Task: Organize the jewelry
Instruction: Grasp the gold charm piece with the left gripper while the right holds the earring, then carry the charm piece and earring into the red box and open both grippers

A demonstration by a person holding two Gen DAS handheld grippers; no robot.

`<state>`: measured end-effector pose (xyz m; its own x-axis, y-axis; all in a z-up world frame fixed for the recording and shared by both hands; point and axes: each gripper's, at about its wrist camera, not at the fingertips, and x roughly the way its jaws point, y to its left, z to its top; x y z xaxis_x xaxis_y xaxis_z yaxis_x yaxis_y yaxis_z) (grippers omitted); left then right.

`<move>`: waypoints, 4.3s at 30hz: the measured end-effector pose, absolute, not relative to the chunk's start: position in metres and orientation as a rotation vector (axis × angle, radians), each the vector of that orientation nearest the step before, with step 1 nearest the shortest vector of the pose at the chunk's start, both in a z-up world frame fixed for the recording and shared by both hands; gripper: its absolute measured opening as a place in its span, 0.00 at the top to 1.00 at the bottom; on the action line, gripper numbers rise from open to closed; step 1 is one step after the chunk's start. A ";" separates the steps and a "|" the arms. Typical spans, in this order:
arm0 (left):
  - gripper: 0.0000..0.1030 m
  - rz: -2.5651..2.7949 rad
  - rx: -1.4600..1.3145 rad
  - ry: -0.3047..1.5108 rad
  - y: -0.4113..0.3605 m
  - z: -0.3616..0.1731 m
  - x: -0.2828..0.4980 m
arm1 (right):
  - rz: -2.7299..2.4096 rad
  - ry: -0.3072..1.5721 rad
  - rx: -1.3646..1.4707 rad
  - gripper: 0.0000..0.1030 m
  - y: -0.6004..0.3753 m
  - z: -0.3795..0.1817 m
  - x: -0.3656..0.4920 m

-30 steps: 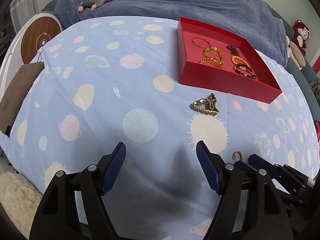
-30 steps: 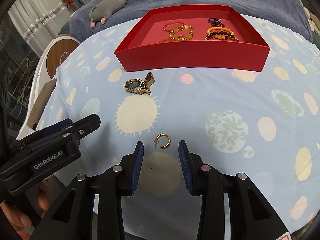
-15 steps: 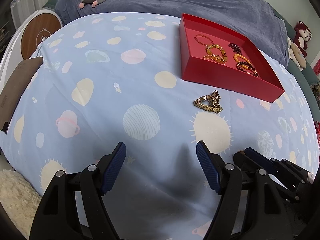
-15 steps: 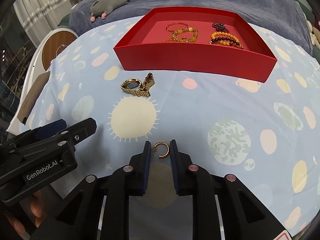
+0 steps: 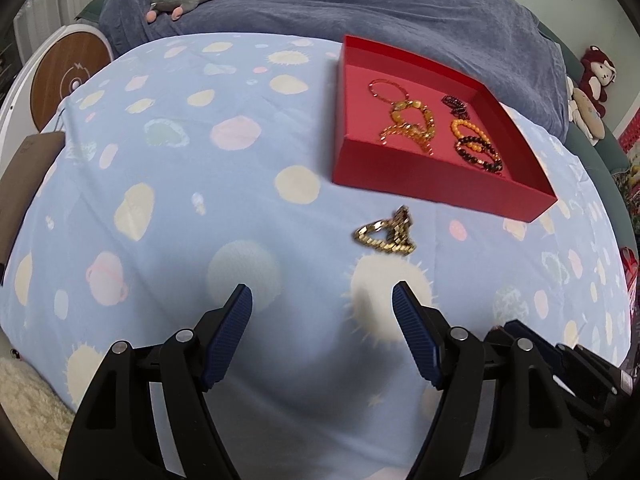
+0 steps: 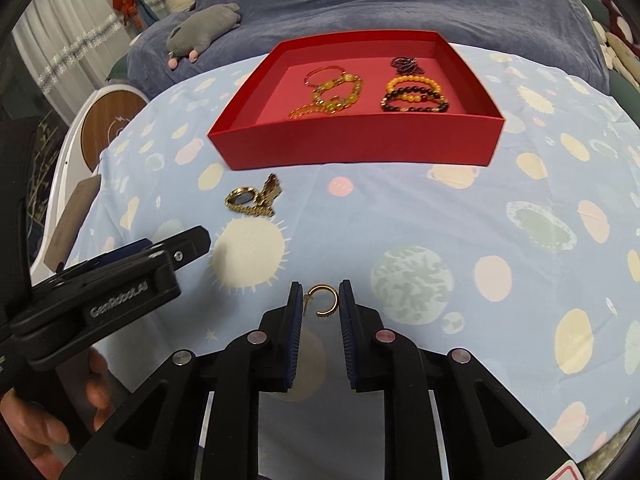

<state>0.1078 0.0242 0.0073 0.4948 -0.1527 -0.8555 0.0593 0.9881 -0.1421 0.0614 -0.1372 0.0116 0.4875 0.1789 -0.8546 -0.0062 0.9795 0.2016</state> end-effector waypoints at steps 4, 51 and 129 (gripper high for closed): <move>0.31 -0.143 -0.086 1.037 0.008 0.007 0.124 | 0.093 1.049 0.204 0.83 -0.148 0.016 0.062; 0.84 -0.204 -0.158 1.052 -0.002 0.030 0.114 | 0.085 0.960 0.309 0.83 -0.183 0.050 0.062; 0.75 -0.200 -0.050 0.961 -0.055 0.055 0.284 | 0.075 0.925 0.261 0.72 -0.194 0.055 0.271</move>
